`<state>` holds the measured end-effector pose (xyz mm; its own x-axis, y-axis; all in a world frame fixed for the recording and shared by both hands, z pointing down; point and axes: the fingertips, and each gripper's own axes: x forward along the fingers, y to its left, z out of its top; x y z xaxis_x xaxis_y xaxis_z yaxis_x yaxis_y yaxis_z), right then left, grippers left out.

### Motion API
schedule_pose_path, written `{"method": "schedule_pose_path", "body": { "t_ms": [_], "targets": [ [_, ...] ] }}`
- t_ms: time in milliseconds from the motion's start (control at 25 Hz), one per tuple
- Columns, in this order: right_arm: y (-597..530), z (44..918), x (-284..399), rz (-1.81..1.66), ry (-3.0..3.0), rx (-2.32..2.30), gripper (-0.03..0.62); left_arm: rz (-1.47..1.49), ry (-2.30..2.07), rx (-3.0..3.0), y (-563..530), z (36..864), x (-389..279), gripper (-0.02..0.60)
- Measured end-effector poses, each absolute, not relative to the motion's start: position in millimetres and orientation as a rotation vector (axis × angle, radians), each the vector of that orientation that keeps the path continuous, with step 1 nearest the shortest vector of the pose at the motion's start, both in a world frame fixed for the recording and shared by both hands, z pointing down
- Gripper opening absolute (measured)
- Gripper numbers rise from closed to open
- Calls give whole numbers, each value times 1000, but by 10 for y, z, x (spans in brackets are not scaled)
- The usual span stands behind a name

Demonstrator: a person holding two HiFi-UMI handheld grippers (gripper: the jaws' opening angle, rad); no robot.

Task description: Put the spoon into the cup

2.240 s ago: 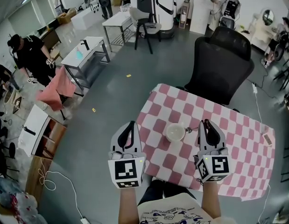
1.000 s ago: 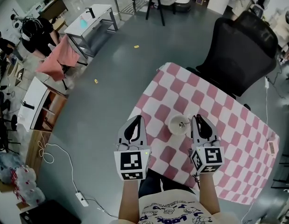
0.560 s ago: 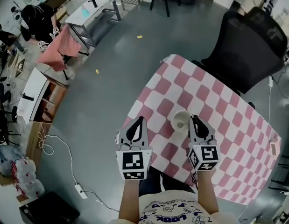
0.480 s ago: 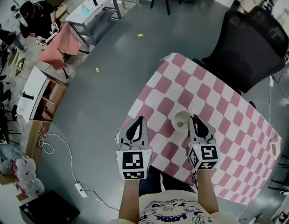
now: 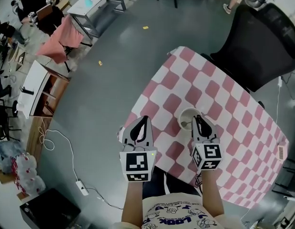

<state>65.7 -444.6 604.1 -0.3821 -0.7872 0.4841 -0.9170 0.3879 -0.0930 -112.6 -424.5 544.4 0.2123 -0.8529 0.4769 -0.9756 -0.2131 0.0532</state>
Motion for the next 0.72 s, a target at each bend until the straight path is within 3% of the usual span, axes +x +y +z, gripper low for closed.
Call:
{"method": "schedule_pose_path", "body": {
  "t_ms": [720],
  "targets": [
    [-4534,6214,807,300,-2148,1502,93,512,-1697,2137,-4285,5540,-1137,14]
  ]
}}
